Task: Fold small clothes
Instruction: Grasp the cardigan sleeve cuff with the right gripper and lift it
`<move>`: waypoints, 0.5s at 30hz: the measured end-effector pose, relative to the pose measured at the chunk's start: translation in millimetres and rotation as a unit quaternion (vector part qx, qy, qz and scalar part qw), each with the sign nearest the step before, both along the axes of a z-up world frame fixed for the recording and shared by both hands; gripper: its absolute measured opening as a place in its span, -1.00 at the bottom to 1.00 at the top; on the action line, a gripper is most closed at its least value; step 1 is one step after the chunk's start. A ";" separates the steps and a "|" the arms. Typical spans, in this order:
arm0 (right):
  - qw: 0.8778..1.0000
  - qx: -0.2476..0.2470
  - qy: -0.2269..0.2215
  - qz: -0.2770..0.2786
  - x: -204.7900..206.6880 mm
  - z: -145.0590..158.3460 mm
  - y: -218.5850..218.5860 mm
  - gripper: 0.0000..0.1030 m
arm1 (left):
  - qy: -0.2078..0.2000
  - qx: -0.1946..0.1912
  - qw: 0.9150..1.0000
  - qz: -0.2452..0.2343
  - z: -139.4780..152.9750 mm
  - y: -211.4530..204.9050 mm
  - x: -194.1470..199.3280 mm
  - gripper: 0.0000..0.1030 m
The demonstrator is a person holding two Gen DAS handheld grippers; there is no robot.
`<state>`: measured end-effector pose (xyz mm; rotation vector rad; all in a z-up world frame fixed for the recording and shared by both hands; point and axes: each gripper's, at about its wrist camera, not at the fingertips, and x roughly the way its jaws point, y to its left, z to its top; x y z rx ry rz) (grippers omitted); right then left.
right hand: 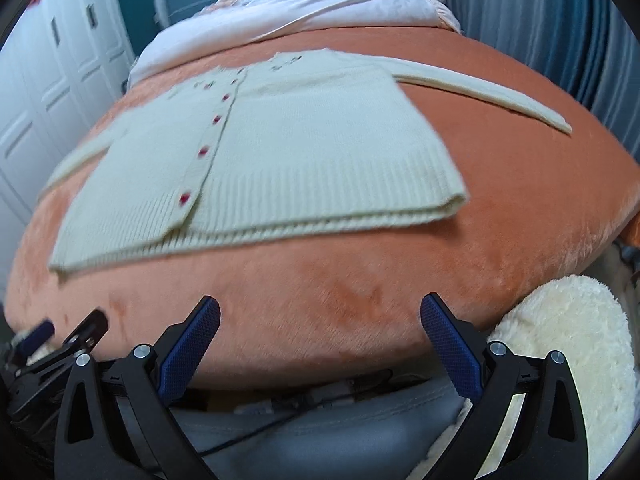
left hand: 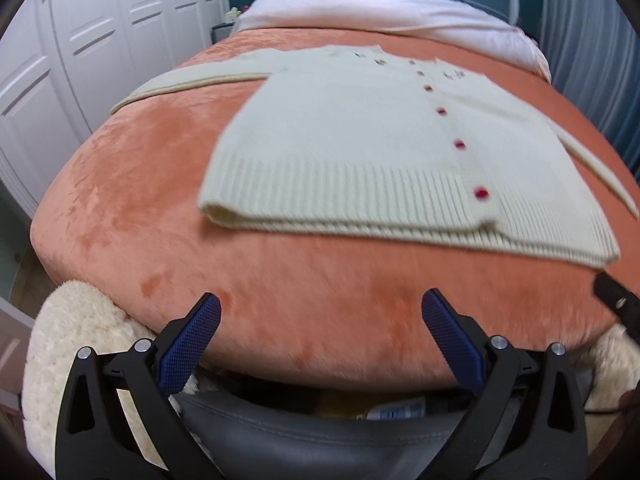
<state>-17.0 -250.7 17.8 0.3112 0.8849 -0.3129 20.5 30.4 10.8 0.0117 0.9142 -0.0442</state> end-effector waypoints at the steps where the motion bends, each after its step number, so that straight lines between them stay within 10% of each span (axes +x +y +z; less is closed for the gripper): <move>1: 1.000 0.006 -0.010 -0.012 3.4 4.8 -16.2 0.90 | -0.006 -0.001 1.000 0.005 4.3 3.6 5.0 0.91; 15: 0.970 0.084 -0.079 -0.216 99.5 2.5 -329.1 0.90 | -0.033 -0.013 0.997 0.074 35.9 15.2 98.7 0.91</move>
